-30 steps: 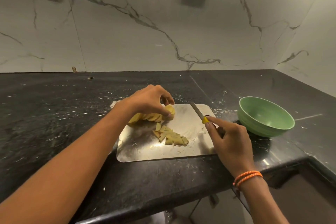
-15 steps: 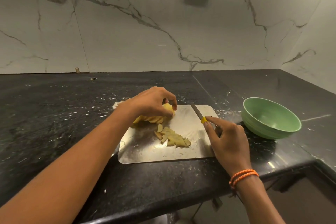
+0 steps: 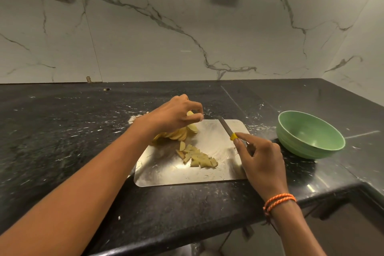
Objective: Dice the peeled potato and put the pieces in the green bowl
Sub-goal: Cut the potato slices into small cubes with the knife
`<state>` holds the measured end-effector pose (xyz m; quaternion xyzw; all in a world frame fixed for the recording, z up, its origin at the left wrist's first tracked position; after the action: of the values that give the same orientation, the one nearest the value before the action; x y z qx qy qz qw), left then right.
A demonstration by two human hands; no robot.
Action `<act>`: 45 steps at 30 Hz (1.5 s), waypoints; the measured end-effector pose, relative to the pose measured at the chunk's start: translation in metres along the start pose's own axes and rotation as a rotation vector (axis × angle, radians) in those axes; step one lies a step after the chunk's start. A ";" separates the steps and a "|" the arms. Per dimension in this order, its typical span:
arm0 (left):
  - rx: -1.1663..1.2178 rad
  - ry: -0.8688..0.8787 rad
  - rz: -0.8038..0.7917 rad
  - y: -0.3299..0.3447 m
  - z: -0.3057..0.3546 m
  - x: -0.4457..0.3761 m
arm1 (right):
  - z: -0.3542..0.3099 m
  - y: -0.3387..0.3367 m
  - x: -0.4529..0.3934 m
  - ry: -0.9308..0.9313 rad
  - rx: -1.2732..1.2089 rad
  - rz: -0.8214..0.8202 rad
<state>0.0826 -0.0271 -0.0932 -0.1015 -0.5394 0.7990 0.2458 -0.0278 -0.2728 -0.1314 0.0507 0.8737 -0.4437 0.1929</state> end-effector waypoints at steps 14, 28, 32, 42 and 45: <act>-0.140 -0.016 0.095 0.023 0.024 -0.008 | -0.012 0.001 0.003 -0.009 0.187 0.021; -0.138 -0.098 0.175 0.032 0.030 -0.007 | -0.037 0.021 -0.006 -0.021 0.382 -0.156; -0.189 -0.115 0.214 0.037 0.033 -0.008 | -0.037 0.023 -0.009 -0.010 0.363 -0.179; -0.217 -0.142 0.208 0.041 0.036 -0.011 | -0.033 0.006 0.041 -0.021 0.292 -0.121; -0.199 -0.139 0.194 0.040 0.035 -0.010 | -0.032 0.000 0.052 -0.015 0.255 -0.116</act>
<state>0.0655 -0.0723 -0.1168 -0.1216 -0.6191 0.7668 0.1183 -0.0849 -0.2512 -0.1342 0.0208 0.8102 -0.5620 0.1651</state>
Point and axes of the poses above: each hand's wrist, its own x-axis away from the middle knuckle, its own y-axis out of the palm, z = x × y, the point moved 1 cm from there along -x, towards the middle knuckle, and after that the axes turned 14 degrees about -z, right-handed, at the moved point
